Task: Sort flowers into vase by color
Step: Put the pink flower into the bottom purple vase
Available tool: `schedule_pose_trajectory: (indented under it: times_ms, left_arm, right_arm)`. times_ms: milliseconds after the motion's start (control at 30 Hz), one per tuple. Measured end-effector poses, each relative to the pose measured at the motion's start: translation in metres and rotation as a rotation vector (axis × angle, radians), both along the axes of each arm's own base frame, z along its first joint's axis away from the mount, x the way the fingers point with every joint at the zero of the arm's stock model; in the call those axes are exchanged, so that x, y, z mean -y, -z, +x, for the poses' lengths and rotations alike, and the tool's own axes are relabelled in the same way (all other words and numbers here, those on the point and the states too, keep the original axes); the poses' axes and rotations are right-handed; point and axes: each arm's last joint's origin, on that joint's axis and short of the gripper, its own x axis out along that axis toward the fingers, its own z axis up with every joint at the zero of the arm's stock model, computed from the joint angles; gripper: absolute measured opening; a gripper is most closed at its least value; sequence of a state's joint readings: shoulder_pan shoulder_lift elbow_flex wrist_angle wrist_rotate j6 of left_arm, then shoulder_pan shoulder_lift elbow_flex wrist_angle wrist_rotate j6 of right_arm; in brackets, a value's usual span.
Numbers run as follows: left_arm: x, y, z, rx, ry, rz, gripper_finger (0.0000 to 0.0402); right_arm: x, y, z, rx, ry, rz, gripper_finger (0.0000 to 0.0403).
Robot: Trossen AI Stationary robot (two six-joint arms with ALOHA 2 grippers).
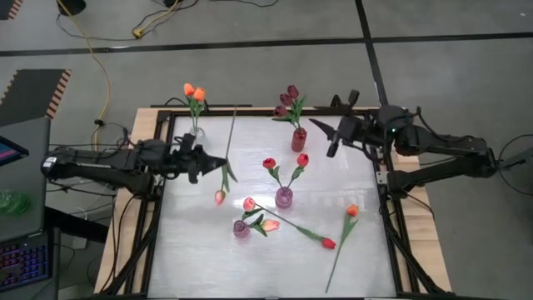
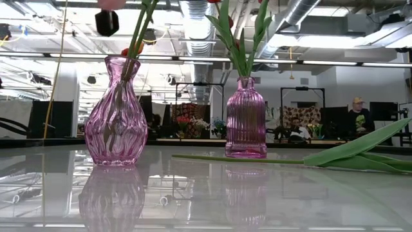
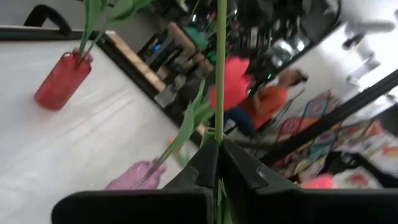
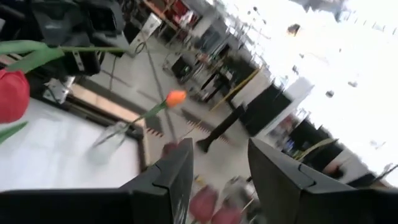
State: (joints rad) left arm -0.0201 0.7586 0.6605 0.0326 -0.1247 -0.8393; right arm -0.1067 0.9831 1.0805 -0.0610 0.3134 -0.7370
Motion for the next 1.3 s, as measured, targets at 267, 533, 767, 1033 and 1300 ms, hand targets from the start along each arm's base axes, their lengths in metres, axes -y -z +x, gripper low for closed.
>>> schedule_pose_trajectory:
  times_ms: [267, 533, 767, 1033, 1300]
  left_arm:
    - [-0.014, -0.012, 0.003, 0.137, -0.065, -0.059, 0.0000]
    - [-0.018, -0.021, 0.015, 0.292, 0.002, -0.127, 0.0000]
    - [-0.020, -0.020, 0.028, 0.346, 0.034, -0.297, 0.0000]
    - [-0.021, -0.019, 0.036, 0.387, 0.046, -0.345, 0.0000]
    - [-0.020, -0.027, 0.033, 0.468, 0.055, -0.293, 0.0000]
  right_arm:
    - [-0.019, -0.001, 0.026, -0.014, -0.069, -0.293, 0.0179]
    - [-0.035, 0.007, 0.059, 0.006, -0.088, -0.503, 0.0179]
    - [-0.045, 0.013, 0.077, -0.008, -0.087, -0.638, 0.0179]
    - [-0.050, 0.006, 0.082, 0.006, -0.090, -0.651, 0.0179]
    - [-0.049, -0.015, 0.077, 0.044, -0.012, -0.627, 0.0179]
